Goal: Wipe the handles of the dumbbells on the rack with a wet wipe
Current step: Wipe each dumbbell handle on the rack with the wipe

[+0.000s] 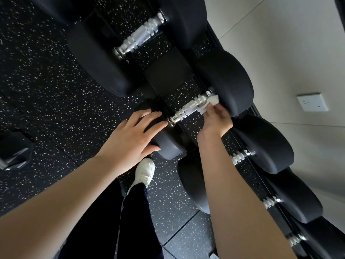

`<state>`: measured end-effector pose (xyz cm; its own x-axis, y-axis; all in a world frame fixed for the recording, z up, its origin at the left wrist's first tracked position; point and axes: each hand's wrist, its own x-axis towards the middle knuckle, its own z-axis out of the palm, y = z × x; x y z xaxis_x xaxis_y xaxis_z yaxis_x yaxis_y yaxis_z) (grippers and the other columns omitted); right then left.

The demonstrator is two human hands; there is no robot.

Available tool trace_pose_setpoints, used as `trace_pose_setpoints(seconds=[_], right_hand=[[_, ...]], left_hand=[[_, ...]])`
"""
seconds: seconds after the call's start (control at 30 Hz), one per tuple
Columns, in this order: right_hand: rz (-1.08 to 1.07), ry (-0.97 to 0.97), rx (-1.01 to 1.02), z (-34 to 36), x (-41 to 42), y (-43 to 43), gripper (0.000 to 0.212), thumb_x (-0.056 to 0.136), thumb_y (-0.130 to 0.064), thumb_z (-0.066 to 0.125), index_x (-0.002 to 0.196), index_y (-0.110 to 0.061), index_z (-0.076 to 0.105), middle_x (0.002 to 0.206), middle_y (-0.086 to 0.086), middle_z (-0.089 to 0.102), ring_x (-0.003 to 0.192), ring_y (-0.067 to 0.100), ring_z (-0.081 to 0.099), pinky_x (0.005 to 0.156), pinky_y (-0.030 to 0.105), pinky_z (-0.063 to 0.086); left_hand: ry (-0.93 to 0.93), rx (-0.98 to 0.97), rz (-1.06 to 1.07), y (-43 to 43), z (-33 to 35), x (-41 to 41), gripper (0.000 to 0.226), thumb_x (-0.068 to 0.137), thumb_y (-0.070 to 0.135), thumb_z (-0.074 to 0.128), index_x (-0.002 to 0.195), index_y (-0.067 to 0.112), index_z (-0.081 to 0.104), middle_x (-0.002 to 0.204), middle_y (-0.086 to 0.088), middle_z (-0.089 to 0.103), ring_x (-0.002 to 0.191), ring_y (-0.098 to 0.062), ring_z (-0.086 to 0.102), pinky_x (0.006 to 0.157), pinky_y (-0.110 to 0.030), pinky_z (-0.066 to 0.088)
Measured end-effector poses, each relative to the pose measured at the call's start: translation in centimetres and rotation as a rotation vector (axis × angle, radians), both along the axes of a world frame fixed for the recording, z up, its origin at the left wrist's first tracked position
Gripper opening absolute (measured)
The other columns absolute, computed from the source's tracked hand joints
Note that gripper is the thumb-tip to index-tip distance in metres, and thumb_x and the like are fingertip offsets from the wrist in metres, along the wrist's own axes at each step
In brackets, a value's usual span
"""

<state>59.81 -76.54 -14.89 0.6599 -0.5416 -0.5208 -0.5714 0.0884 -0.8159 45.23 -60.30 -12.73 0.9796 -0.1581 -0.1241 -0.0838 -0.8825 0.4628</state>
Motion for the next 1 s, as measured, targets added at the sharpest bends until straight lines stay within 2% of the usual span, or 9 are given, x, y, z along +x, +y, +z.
trace_pose_setpoints(seconds=[0.1,0.2,0.33,0.43,0.53,0.7,0.83,1.0], right_hand=[[-0.108,0.01,0.188,-0.5,-0.2,0.0,0.02,0.083,0.009,0.061,0.082,-0.011,0.061,0.09,0.006,0.066,0.082,0.015,0.065,0.062,0.02,0.053],[-0.079,0.041,0.231,-1.2,-0.5,-0.2,0.015,0.086,0.004,0.06,0.089,-0.011,0.06,0.1,0.008,0.066,0.09,0.017,0.065,0.066,0.023,0.056],[-0.035,0.037,0.43,-1.5,0.1,-0.6,0.019,0.089,0.006,0.052,0.097,-0.011,0.057,0.092,0.006,0.064,0.083,0.016,0.064,0.085,0.033,0.054],[-0.031,0.022,0.594,-1.7,0.4,-1.0,0.025,0.091,0.009,0.046,0.1,-0.012,0.056,0.091,0.006,0.064,0.083,0.016,0.064,0.079,0.03,0.053],[-0.025,0.001,0.687,-1.9,-0.1,-1.3,0.025,0.091,0.009,0.045,0.1,-0.01,0.057,0.092,0.007,0.065,0.085,0.017,0.064,0.082,0.03,0.053],[-0.027,-0.017,0.778,-1.5,-0.3,-1.8,0.017,0.091,0.005,0.048,0.095,-0.008,0.059,0.084,0.005,0.069,0.076,0.015,0.069,0.075,0.028,0.056],[0.014,-0.024,0.75,-2.1,-0.5,-2.0,0.011,0.091,-0.001,0.053,0.088,-0.01,0.058,0.082,0.003,0.068,0.077,0.013,0.068,0.072,0.025,0.056],[0.038,-0.022,0.751,-2.8,-0.2,-2.4,0.01,0.089,-0.002,0.056,0.088,-0.011,0.058,0.089,0.002,0.065,0.084,0.013,0.065,0.084,0.027,0.055]], left_hand=[[0.004,0.005,-0.001,0.0,-0.1,0.0,0.061,0.08,0.044,0.06,0.134,0.017,0.05,0.139,-0.006,0.046,0.127,-0.029,0.04,0.08,-0.047,0.054],[0.003,0.008,-0.002,0.0,0.0,-0.1,0.061,0.08,0.044,0.059,0.134,0.017,0.05,0.139,-0.006,0.046,0.126,-0.029,0.041,0.079,-0.045,0.054],[0.001,0.009,0.0,0.0,0.0,-0.1,0.06,0.08,0.044,0.059,0.133,0.017,0.051,0.139,-0.006,0.046,0.126,-0.029,0.042,0.079,-0.044,0.053],[-0.007,0.008,0.0,0.0,-0.1,-0.1,0.06,0.08,0.044,0.06,0.133,0.016,0.051,0.139,-0.006,0.047,0.125,-0.029,0.042,0.079,-0.043,0.054],[-0.01,0.012,0.002,-0.1,0.0,-0.1,0.06,0.08,0.044,0.059,0.133,0.017,0.052,0.139,-0.006,0.047,0.125,-0.028,0.042,0.077,-0.043,0.054],[-0.007,0.013,0.004,-0.1,0.0,-0.2,0.06,0.081,0.044,0.059,0.134,0.017,0.05,0.14,-0.005,0.046,0.126,-0.028,0.042,0.077,-0.046,0.055],[-0.002,0.009,0.0,0.0,-0.1,-0.2,0.061,0.081,0.044,0.059,0.135,0.017,0.05,0.141,-0.005,0.045,0.127,-0.028,0.041,0.078,-0.048,0.054],[-0.012,-0.002,-0.002,0.0,-0.2,-0.2,0.061,0.081,0.044,0.058,0.135,0.017,0.049,0.14,-0.006,0.045,0.127,-0.029,0.041,0.079,-0.048,0.054]])
